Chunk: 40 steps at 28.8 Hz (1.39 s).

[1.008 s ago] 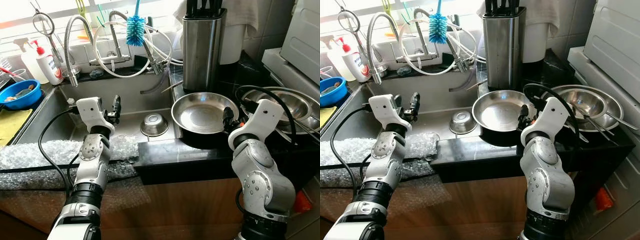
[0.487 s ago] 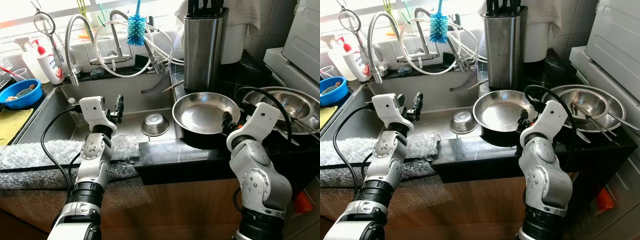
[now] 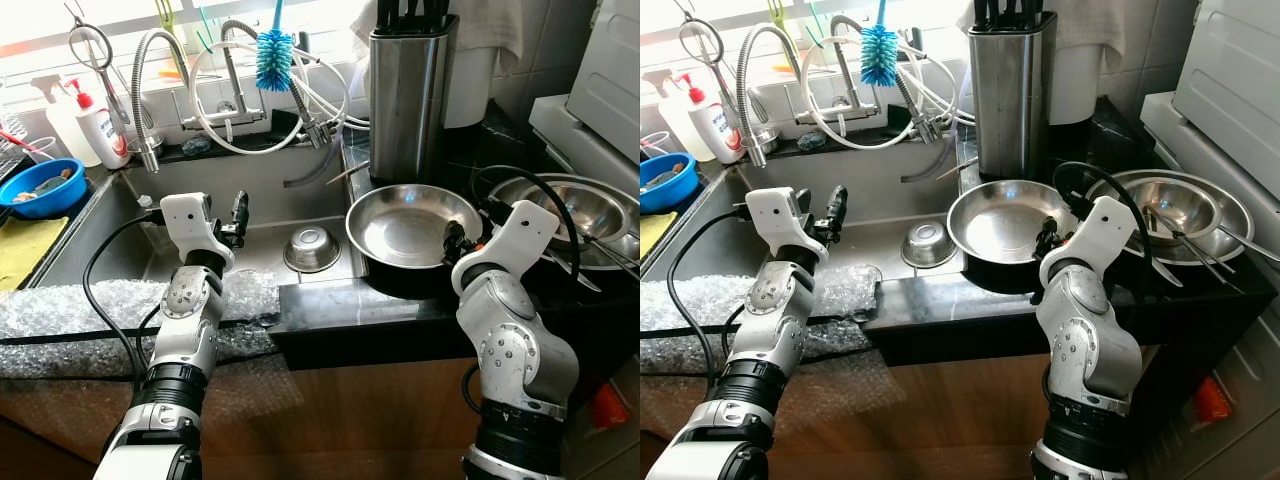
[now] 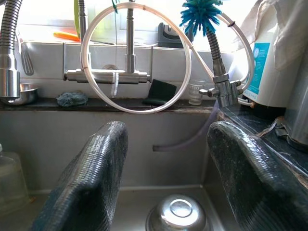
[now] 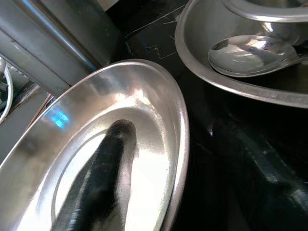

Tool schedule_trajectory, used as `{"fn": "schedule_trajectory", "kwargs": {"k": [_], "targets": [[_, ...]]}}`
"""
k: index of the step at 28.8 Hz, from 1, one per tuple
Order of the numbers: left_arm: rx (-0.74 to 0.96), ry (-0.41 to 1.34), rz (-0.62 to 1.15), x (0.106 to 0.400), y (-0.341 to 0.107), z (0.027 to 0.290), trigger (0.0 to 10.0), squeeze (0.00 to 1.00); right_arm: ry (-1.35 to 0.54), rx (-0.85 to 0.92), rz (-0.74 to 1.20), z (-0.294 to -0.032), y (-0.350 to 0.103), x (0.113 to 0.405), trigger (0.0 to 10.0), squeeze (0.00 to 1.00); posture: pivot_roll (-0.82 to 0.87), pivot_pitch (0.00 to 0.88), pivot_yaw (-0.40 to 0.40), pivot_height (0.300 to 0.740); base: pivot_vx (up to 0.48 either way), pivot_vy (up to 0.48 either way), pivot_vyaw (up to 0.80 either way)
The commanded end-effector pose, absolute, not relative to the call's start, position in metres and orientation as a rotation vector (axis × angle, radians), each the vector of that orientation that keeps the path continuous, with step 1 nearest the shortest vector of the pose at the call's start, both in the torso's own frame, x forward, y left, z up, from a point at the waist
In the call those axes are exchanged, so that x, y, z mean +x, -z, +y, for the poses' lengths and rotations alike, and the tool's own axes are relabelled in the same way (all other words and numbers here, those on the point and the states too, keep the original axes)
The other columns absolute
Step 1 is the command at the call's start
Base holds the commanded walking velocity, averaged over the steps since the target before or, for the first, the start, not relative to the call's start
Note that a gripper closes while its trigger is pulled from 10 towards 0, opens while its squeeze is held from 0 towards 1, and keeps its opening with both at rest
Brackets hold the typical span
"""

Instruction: Kitchen organization

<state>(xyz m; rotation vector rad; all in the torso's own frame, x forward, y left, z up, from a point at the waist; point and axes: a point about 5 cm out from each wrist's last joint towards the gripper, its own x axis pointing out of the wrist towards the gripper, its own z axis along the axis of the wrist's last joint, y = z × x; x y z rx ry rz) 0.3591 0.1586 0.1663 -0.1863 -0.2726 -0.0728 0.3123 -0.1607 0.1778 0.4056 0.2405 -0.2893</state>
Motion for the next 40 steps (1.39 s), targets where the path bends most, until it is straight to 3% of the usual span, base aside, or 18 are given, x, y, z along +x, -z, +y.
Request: {"fn": "schedule_trajectory", "kwargs": {"k": [1, 32, 40], "targets": [[-0.162, 0.081, -0.266, 0.361, -0.170, 0.162, 10.0, 0.00, 0.268, 0.452, 0.258, -0.152, -0.178, 0.316, 0.0, 0.00, -0.14, 0.000, 0.145, 0.740, 0.000, 0.000, 0.00], [-0.160, 0.080, -0.249, 0.363, -0.169, 0.162, 10.0, 0.00, 0.108, 0.507, 0.271, -0.130, -0.181, 0.324, 0.0, 0.00, -0.13, 0.000, 0.139, 0.740, 0.000, 0.000, 0.00], [-0.161, 0.055, -0.266, 0.364, -0.173, 0.167, 10.0, 0.00, -0.004, 0.555, 0.155, -0.118, -0.199, 0.327, 0.0, 0.00, -0.12, 0.000, 0.137, 0.740, 0.000, 0.000, 0.00]]}}
